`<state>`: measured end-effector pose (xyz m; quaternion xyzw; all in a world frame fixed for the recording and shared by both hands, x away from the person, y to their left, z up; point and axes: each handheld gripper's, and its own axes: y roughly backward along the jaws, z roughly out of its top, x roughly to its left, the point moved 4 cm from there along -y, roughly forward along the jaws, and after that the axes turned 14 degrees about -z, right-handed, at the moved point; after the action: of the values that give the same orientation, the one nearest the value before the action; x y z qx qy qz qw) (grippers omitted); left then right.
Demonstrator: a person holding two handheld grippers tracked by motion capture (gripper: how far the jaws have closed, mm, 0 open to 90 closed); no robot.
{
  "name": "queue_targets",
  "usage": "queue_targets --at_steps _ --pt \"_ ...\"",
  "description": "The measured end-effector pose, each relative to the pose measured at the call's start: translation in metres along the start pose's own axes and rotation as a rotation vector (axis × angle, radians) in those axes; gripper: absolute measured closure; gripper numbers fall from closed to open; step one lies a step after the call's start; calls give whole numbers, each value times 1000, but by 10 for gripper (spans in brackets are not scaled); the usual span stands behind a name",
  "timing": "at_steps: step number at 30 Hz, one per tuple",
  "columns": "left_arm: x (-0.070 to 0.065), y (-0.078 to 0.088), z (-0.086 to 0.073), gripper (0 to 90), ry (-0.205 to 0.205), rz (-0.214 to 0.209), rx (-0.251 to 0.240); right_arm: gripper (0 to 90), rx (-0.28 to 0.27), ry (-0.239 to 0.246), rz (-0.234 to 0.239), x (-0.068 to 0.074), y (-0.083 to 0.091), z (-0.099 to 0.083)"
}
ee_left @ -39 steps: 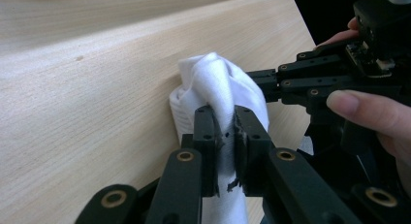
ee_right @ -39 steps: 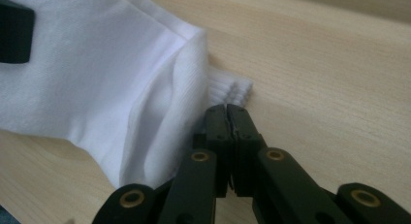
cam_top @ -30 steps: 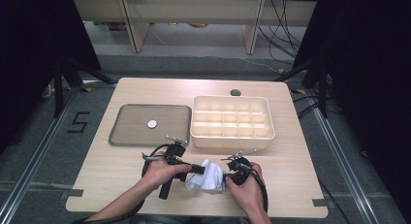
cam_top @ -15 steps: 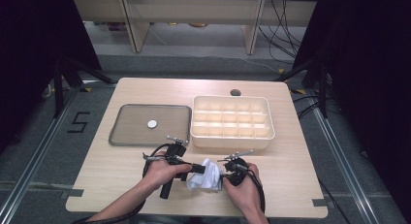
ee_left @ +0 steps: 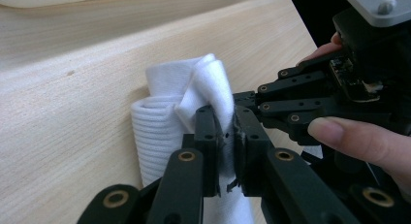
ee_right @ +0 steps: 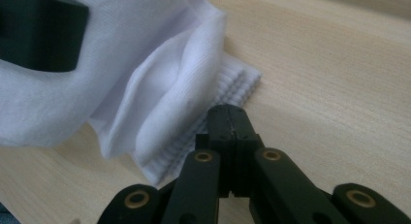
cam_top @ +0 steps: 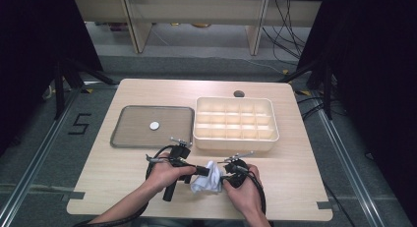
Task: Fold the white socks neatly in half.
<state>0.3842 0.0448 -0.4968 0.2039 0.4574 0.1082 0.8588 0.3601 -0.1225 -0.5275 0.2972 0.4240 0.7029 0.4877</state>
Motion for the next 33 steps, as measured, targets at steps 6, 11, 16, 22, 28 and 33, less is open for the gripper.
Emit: queue_targets --at_steps 6,11,16,22,28,33 --pt "-1 0 5 819 -3 20 -23 900 -8 5 3 -2 -1 1" --pt "0 0 8 819 -30 35 -22 900 -1 -9 -12 -1 -2 2" --pt "-2 -1 10 819 -65 65 1 900 -13 -1 2 2 -2 5" --pt "-3 0 12 820 -69 70 6 900 -6 -14 -4 2 -2 6" --pt "-3 -1 13 819 -66 75 1 900 -7 -26 29 6 -2 6" --pt "-3 -2 12 820 -60 71 5 900 -11 -26 26 6 -3 6"
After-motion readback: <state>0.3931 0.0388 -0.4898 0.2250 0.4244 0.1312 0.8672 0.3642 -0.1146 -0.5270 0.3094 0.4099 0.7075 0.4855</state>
